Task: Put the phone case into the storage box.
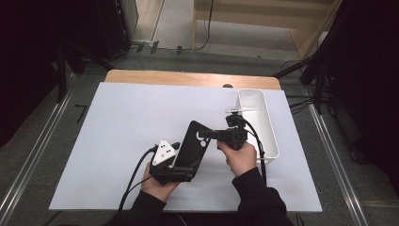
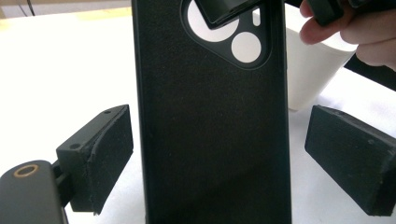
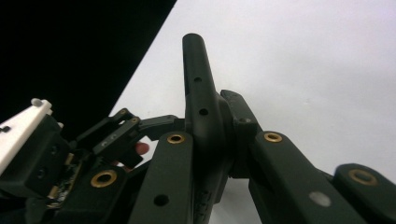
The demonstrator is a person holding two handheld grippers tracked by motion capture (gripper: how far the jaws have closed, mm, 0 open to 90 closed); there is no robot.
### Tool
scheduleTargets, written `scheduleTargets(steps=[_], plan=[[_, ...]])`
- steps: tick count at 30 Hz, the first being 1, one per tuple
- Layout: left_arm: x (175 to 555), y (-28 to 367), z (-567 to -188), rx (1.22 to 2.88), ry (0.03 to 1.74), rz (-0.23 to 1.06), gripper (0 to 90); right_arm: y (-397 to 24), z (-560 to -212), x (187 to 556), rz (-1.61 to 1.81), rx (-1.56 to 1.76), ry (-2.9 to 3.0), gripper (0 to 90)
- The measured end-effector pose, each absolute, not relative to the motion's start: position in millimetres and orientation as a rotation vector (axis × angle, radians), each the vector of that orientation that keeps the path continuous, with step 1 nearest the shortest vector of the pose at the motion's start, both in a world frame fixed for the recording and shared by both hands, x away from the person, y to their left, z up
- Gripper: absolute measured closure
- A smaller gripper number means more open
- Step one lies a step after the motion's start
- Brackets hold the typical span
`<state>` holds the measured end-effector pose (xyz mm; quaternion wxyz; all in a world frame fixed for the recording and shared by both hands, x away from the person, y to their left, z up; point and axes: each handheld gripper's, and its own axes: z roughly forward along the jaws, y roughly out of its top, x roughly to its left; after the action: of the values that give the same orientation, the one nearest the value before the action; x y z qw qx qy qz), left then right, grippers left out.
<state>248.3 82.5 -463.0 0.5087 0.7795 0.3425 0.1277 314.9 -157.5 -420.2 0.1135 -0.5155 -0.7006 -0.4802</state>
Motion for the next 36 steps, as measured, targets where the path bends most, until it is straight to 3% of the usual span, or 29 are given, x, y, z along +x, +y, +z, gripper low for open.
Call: scheduleTargets(steps=[15,17,36], plan=[[265.0,97.6,-449.8,1.939,0.817,0.167,13.8,-161.0,-407.7,304.9,-1.445,-1.536,-2.219,79.9],[266.6,99.5,-448.2,1.961,0.788,0.151,18.4,-161.5,-407.0,303.8,-1.457,-1.527,-2.228,79.9],[288.6,122.1,-438.4,2.052,0.729,0.023,19.8,-164.0,-404.6,294.4,-1.453,-1.338,-2.435,79.9]])
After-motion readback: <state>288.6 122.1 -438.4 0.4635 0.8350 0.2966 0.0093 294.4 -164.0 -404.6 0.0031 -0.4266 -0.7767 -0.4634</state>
